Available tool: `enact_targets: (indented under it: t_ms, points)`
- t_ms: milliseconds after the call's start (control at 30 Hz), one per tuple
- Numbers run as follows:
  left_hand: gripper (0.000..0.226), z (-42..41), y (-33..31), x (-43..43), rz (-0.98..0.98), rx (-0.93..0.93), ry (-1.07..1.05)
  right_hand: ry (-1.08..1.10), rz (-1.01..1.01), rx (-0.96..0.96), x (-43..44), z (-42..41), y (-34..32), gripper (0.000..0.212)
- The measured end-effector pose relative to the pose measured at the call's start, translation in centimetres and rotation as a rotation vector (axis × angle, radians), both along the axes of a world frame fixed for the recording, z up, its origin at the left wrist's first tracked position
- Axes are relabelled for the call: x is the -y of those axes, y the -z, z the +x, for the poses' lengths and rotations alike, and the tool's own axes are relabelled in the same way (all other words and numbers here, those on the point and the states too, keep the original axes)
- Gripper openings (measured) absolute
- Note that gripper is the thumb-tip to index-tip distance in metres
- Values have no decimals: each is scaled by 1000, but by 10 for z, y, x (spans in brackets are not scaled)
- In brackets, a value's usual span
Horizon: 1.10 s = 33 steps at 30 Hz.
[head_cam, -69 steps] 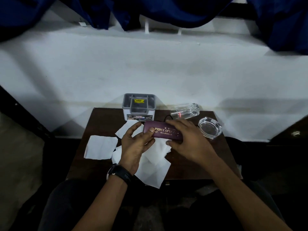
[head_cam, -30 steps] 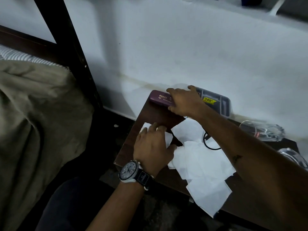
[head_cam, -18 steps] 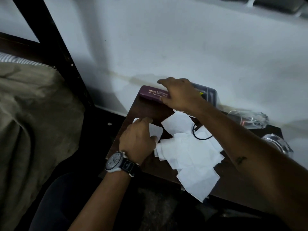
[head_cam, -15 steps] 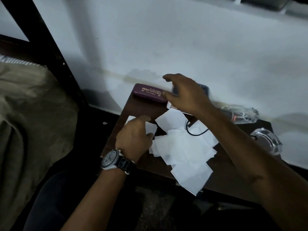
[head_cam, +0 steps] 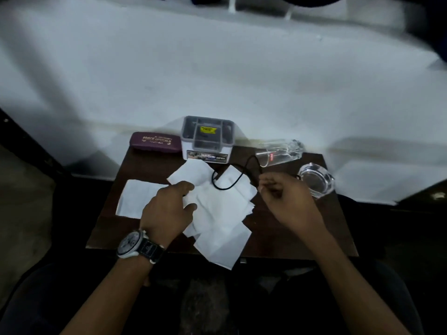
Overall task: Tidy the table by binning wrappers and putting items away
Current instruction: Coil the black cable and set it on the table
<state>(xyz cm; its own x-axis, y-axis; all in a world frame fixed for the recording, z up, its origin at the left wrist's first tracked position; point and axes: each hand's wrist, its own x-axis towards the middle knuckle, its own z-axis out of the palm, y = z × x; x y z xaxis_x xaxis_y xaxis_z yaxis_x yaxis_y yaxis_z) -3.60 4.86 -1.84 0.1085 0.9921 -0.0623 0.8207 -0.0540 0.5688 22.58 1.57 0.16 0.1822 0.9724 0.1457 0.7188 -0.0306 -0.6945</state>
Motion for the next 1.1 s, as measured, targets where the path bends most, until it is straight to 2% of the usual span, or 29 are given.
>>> enact_targets:
  t_ms: [233, 333, 433, 533, 600, 700, 833, 1000, 1100]
  points:
    - [43, 29, 5, -3, 57, -7, 44, 32, -42, 25, 2, 9, 7, 22]
    - [41, 36, 7, -6, 163, -48, 74, 125, -25, 139, 4, 25, 5, 22]
    - [39, 43, 7, -11, 226, -44, 71, 328, 117, 254, 8, 46, -4, 27]
    - [36, 48, 8, -13, 241, 13, 85, 283, 22, 354, 2, 62, 1, 38]
    - [34, 51, 11, -15, 242, 61, 109, 220, -80, 329, -6, 65, 9, 39]
    - [30, 55, 13, -18, 250, 145, 150, 212, -96, 311, -12, 61, 12, 34]
    - [28, 62, 7, -15, 326, 200, 214, 162, -16, 296, -15, 61, 5, 22]
    - [47, 67, 4, -11, 307, 244, 267, 194, 221, 150, -11, 60, -29, 18]
    - [45, 71, 2, -6, 299, 276, 276, 193, 209, 132, -8, 59, -40, 17]
